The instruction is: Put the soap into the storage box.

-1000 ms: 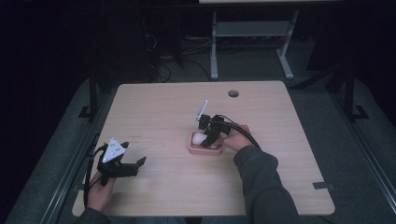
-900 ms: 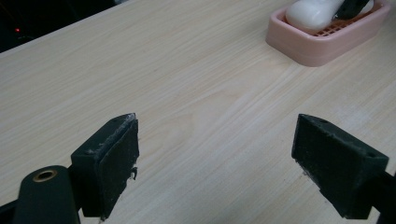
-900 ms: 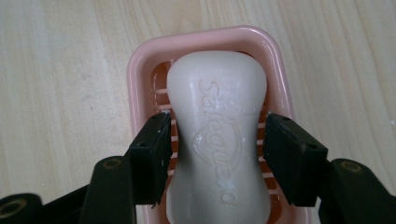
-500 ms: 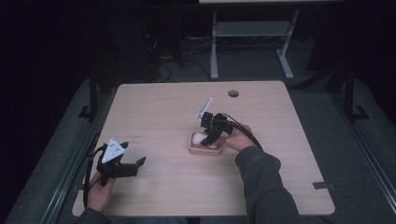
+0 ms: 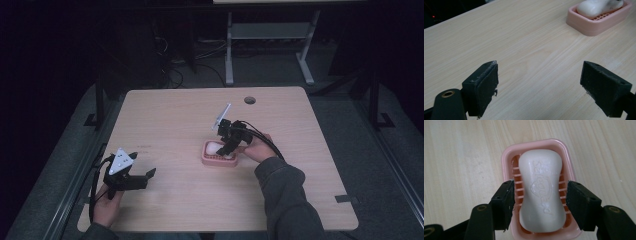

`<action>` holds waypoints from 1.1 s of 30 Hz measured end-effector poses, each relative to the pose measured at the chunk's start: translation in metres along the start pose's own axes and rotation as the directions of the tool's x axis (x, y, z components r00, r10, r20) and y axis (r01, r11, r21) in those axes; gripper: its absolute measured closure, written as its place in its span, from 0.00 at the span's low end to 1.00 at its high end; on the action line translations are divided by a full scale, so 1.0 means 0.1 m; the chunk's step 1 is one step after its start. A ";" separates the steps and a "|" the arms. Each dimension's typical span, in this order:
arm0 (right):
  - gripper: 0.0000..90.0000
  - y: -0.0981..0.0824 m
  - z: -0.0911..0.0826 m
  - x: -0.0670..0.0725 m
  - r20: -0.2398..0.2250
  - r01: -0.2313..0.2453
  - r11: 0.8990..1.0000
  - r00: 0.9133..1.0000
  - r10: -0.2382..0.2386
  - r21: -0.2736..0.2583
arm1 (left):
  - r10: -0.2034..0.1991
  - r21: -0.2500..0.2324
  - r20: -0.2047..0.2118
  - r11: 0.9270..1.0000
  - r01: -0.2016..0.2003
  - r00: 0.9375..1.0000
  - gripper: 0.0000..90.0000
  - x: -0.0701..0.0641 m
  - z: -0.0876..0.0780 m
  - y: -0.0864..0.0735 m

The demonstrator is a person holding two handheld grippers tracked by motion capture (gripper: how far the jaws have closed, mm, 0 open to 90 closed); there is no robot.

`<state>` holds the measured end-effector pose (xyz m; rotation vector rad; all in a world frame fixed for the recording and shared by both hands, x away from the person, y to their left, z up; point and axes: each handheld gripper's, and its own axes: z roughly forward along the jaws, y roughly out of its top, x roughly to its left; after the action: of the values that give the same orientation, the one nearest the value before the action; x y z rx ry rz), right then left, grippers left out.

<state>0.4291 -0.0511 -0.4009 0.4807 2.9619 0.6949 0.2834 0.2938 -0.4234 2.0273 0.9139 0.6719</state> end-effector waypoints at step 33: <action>0.41 -0.28 -0.22 0.00 0.026 -0.045 0.998 0.999 0.046 -0.048 | -0.007 -0.009 -0.005 1.000 0.007 1.000 0.16 0.00 -0.02 0.00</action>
<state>0.4178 -0.0843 -0.3932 0.5513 2.9103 0.7552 0.2825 0.2951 -0.4228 2.0141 0.9186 0.6763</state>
